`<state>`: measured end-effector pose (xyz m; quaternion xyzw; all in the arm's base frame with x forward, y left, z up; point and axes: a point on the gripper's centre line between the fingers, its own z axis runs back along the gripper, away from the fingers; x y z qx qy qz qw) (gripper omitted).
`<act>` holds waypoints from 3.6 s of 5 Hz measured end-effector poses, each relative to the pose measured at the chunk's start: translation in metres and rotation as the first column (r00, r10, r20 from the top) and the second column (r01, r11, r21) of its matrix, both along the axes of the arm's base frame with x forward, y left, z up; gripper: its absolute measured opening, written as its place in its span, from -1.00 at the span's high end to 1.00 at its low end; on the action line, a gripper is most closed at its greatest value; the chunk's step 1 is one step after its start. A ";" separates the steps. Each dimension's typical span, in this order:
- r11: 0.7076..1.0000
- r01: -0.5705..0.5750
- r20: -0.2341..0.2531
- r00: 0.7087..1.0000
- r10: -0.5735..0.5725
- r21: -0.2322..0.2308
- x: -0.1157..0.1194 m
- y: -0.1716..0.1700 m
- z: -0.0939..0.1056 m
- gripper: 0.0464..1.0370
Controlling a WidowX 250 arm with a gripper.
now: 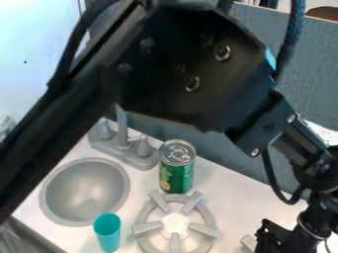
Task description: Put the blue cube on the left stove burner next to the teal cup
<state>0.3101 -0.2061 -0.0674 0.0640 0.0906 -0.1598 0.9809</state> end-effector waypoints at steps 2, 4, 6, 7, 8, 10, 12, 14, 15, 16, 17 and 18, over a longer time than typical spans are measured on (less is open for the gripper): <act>0.999 0.021 -0.036 0.999 -0.020 0.033 0.003 0.002 -0.007 -0.92; 0.999 0.031 -0.067 0.997 -0.033 -0.030 0.009 0.004 -0.011 -0.92; 1.000 0.025 -0.081 0.996 -0.025 -0.008 0.019 0.013 -0.017 -0.74; 0.999 0.039 -0.081 0.996 -0.041 -0.022 0.019 0.013 -0.018 -0.31; 0.998 0.046 -0.059 0.997 -0.048 -0.041 0.014 0.016 -0.017 -0.24; 0.999 -0.007 -0.010 1.000 0.007 -0.049 -0.001 0.027 0.001 -0.24; 0.975 -0.222 -0.047 0.974 0.223 0.032 -0.024 0.082 0.014 -0.24; 0.882 -0.470 -0.115 0.874 0.472 0.040 -0.017 0.173 0.025 -0.24; 0.870 -0.491 -0.119 0.863 0.492 0.034 -0.009 0.196 0.031 -0.24; 0.875 -0.483 -0.125 0.866 0.483 0.033 -0.004 0.206 0.030 -0.24; 0.890 -0.455 -0.150 0.879 0.452 0.017 -0.004 0.205 0.023 -0.24; 0.898 -0.440 -0.170 0.886 0.431 -0.019 -0.001 0.199 0.021 -0.24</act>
